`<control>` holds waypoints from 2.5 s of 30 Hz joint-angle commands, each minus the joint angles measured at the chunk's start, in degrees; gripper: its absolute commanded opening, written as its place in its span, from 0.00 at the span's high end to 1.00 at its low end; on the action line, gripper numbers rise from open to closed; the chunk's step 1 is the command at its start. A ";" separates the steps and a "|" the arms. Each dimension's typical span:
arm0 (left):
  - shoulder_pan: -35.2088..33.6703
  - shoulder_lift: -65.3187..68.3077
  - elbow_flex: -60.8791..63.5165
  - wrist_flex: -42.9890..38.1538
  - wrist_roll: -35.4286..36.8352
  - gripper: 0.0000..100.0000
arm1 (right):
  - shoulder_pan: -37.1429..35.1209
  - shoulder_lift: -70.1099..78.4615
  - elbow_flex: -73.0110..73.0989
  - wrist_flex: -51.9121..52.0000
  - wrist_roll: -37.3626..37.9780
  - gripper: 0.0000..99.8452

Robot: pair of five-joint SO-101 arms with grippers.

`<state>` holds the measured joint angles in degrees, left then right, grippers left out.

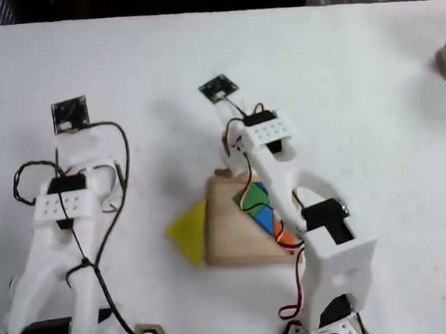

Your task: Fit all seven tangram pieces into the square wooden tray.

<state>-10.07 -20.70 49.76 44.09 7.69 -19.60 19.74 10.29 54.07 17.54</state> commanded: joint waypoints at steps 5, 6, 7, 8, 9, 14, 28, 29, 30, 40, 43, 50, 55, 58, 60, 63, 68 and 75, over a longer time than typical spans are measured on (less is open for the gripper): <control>-0.31 -1.98 -0.44 -1.23 -0.88 0.98 | 1.27 -1.63 -2.02 2.68 1.05 0.98; -0.31 -1.98 -0.44 -1.23 -0.88 0.98 | 1.36 -1.89 -2.02 3.21 1.05 0.98; -0.31 -1.98 -0.44 -1.23 -0.88 0.98 | 1.27 -2.07 -2.02 3.82 1.05 0.98; -0.31 -1.98 -0.44 -1.23 -0.88 0.98 | 1.10 -2.07 -2.02 4.26 1.05 0.98; -0.31 -1.98 -0.44 -1.23 -0.88 0.98 | 0.92 -1.98 -2.02 4.79 1.14 0.98; -0.31 -1.98 -0.44 -1.41 -0.88 0.98 | 0.04 -2.24 -2.02 6.46 1.41 0.98; -0.31 -1.98 -0.44 -1.49 -0.97 0.98 | -4.09 -20.00 17.05 1.27 1.76 0.98; -0.31 -1.98 -0.44 -1.49 -0.97 0.98 | -4.35 -20.97 18.81 0.84 2.81 0.98; -0.31 -1.98 -0.44 -1.49 -0.97 0.98 | -4.35 -21.76 20.13 0.75 3.52 0.98; -0.22 -1.89 -0.44 -1.49 -0.97 0.98 | 0.13 -30.37 22.33 0.22 2.20 0.98; -0.13 -1.89 0.09 -1.58 -0.97 0.98 | 2.86 -31.69 22.42 0.48 -0.09 0.98; 3.74 -1.98 1.41 -2.37 -6.24 0.98 | 2.95 -39.08 31.12 3.74 0.62 0.98; 4.97 -1.98 1.58 -2.37 -6.68 0.98 | -0.48 -52.18 43.60 3.56 1.23 0.98; 4.97 -1.98 1.58 -2.37 -6.68 0.98 | -3.21 -58.24 50.55 3.65 1.49 0.98; 4.97 -1.98 1.58 -2.37 -6.68 0.98 | -5.32 -60.97 53.10 3.38 1.58 0.98; 4.97 -1.98 1.58 -2.37 -6.68 0.98 | -7.96 -62.11 53.63 3.74 2.46 0.98; 5.14 -1.98 1.58 -2.37 -6.68 0.98 | -15.52 -61.93 57.14 2.51 7.03 0.98; 5.14 -1.98 1.67 -2.11 -6.68 0.98 | -9.71 -53.05 56.62 -2.33 7.21 0.98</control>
<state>-5.93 -20.70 51.87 44.00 1.71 -31.91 -36.88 69.01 53.10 23.96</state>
